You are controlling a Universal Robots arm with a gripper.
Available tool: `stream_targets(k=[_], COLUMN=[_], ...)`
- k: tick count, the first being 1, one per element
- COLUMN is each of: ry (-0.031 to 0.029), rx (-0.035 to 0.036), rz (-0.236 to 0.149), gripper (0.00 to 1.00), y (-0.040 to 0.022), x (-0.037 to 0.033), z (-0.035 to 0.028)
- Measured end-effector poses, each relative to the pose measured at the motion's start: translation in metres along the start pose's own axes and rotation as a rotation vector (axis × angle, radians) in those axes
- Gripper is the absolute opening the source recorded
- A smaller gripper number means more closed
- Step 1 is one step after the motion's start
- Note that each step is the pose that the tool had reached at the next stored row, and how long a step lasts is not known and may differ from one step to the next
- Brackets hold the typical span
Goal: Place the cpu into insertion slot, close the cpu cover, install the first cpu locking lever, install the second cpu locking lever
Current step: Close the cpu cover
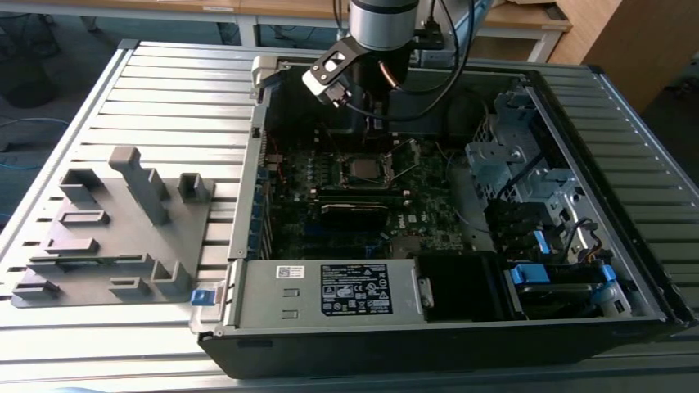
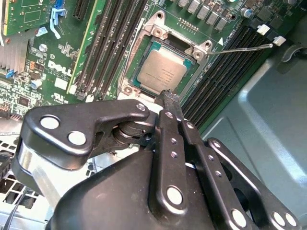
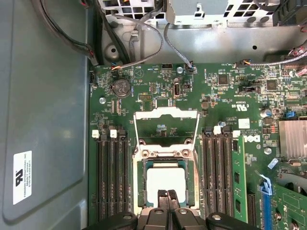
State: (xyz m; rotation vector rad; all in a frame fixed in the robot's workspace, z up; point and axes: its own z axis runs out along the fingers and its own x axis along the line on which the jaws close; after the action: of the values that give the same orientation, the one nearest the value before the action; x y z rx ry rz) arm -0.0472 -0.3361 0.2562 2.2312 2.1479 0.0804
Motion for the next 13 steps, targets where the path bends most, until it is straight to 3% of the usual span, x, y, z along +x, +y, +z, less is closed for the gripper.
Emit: stream_targets(k=[5,13], ry=[-0.0004,-0.0003], rx=[0.0003,0.0002], rz=[0.000,0.000], gripper=[0.11,0.11], y=[0.0005,0.0064], x=[0.0000,0.0002], z=[-0.0002,0.0002])
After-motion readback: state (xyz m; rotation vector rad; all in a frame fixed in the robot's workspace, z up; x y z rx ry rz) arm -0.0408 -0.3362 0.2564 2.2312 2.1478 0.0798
